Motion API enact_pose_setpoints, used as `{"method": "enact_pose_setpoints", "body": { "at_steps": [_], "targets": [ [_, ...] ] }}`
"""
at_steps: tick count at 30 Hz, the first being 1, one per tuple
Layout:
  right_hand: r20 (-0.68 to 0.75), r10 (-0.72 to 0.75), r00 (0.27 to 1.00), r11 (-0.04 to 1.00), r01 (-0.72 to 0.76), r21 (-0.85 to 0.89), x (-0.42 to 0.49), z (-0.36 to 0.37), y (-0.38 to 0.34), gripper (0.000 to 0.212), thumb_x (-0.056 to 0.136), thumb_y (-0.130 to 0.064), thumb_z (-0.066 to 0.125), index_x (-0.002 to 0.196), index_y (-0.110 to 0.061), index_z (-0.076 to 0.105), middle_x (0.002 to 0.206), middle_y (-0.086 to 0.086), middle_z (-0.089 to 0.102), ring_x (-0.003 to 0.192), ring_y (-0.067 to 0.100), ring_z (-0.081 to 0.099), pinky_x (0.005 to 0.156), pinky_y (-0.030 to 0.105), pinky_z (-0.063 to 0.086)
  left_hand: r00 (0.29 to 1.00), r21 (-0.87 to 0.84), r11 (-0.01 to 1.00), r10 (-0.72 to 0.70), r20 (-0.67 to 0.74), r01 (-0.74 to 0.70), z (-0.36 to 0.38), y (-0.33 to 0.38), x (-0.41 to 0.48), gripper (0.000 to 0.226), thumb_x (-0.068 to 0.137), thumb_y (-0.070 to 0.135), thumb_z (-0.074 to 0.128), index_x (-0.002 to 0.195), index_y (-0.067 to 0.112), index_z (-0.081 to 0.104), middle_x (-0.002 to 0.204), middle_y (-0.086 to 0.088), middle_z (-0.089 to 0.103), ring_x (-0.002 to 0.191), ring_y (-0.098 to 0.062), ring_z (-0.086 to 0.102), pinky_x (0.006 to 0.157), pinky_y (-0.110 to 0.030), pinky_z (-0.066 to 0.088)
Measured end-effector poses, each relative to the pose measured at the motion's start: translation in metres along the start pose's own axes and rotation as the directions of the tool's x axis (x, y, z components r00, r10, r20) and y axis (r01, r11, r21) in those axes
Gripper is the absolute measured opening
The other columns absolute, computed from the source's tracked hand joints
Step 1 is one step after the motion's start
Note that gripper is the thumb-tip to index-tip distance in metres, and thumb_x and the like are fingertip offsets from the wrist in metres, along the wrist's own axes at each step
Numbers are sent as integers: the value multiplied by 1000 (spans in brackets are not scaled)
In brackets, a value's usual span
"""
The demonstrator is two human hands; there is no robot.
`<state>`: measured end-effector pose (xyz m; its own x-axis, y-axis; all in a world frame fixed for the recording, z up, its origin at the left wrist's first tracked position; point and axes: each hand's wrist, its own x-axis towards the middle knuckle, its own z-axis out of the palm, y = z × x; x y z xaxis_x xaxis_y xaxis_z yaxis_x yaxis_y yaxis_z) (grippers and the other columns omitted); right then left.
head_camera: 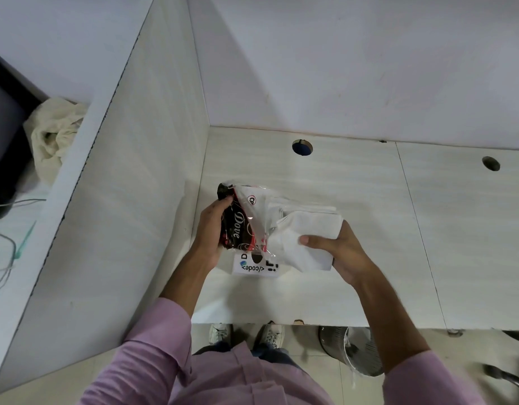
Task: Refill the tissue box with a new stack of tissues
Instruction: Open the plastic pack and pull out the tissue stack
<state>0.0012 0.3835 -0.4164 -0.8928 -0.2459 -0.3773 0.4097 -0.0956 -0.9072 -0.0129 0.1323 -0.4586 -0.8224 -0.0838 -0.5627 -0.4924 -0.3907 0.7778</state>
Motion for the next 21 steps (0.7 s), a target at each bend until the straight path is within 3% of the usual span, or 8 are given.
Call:
{"method": "enact_pose_setpoints", "body": {
  "at_steps": [5,11,14,17,21],
  "targets": [
    [49,33,998,999,-34,21,0,2,-2,39,70,-3,78,95,-33,82,101,-3,80,95,16,76,76,32,61,1000,7,1000,-2,6,2,3,0,-4,33,99,38,57,113,14,74,97,-4,78,89,-22,74,76,-35,57],
    [74,71,995,996,-75,52,4,2,2,41,72,-1,76,110,-16,74,106,5,78,98,22,75,76,33,60,1000,44,999,17,-3,-17,4,-2,-6,43,95,41,60,123,11,73,126,-20,73,116,-37,70,93,-44,54],
    [71,77,994,994,-82,68,5,3,5,42,72,-2,76,112,-16,73,105,5,78,98,21,75,75,33,60,999,56,998,26,-21,-25,3,-2,-6,39,96,39,61,119,10,73,121,-21,74,111,-38,71,89,-44,55],
    [80,99,992,991,-106,80,5,3,8,51,70,-1,76,119,-13,69,106,5,78,98,21,75,73,34,60,999,62,998,23,-27,-21,4,0,-7,30,98,36,60,111,12,74,102,-11,76,97,-30,71,81,-37,55],
    [130,139,982,987,-148,65,6,4,9,51,69,1,75,118,-12,69,105,5,78,98,21,75,74,34,61,999,90,995,39,12,-40,7,0,-10,34,99,37,61,113,9,75,100,-8,79,91,-22,74,79,-33,57]
  ]
}}
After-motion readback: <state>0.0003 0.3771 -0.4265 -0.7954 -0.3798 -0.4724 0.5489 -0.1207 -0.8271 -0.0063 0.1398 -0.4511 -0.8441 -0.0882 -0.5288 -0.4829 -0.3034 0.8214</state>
